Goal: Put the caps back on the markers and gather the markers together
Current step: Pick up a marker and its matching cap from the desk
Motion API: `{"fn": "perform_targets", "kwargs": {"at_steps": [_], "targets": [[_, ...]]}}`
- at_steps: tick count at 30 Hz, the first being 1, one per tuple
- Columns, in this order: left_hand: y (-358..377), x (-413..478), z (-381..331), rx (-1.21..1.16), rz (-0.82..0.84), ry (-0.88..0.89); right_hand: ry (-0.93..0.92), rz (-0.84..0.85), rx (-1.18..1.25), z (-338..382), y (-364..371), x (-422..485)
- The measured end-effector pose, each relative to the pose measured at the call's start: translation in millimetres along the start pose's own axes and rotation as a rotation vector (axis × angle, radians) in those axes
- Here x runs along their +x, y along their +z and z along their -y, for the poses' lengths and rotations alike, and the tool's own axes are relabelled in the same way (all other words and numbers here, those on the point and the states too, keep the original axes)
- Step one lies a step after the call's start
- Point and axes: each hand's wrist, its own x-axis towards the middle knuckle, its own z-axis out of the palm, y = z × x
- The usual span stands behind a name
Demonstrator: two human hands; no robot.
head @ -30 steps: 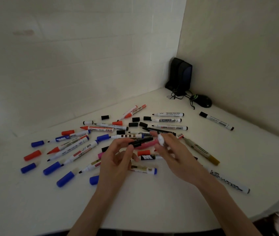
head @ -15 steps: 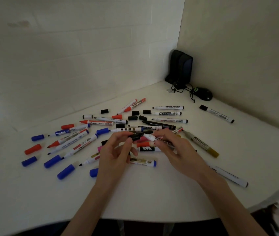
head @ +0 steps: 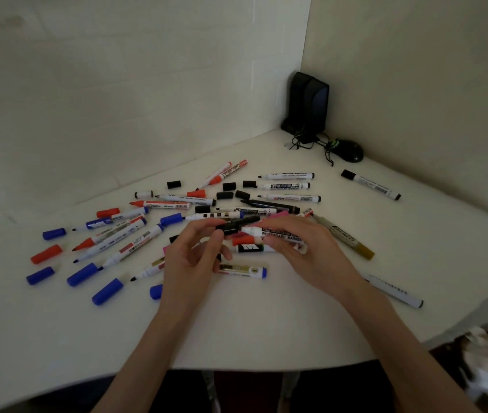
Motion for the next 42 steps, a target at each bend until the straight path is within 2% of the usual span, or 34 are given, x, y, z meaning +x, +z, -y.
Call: {"fn": "perform_targets", "kwargs": {"at_steps": [13,16,20,23,31,37,40,42], "targets": [[-1,1,7,0.117,0.046,0.05,-0.092,-0.061,-0.235,3,-4,-2],[1,2,11,0.268,0.115,0.12,-0.141,-0.074,-0.287,3,-3,-3],[0,4,11,0.59,0.175,0.333,-0.207,-0.101,-0.322,1,-5,-6],[-1,4,6,0.722,0.213,0.448,-0.243,-0.109,-0.336,0,-7,-8],[-2,4,1,0.731,0.152,0.524,-0.297,-0.234,-0.333,1,5,-6],[-5,8,8,0.785,0.119,0.592,-0.244,-0.221,-0.292,3,16,-6],[-9,2,9,0.78,0.143,0.572,-0.223,-0.191,-0.254,3,16,-6],[-16,2,2,0.767,0.241,0.569,-0.223,-0.154,-0.214,3,8,-5]]}}
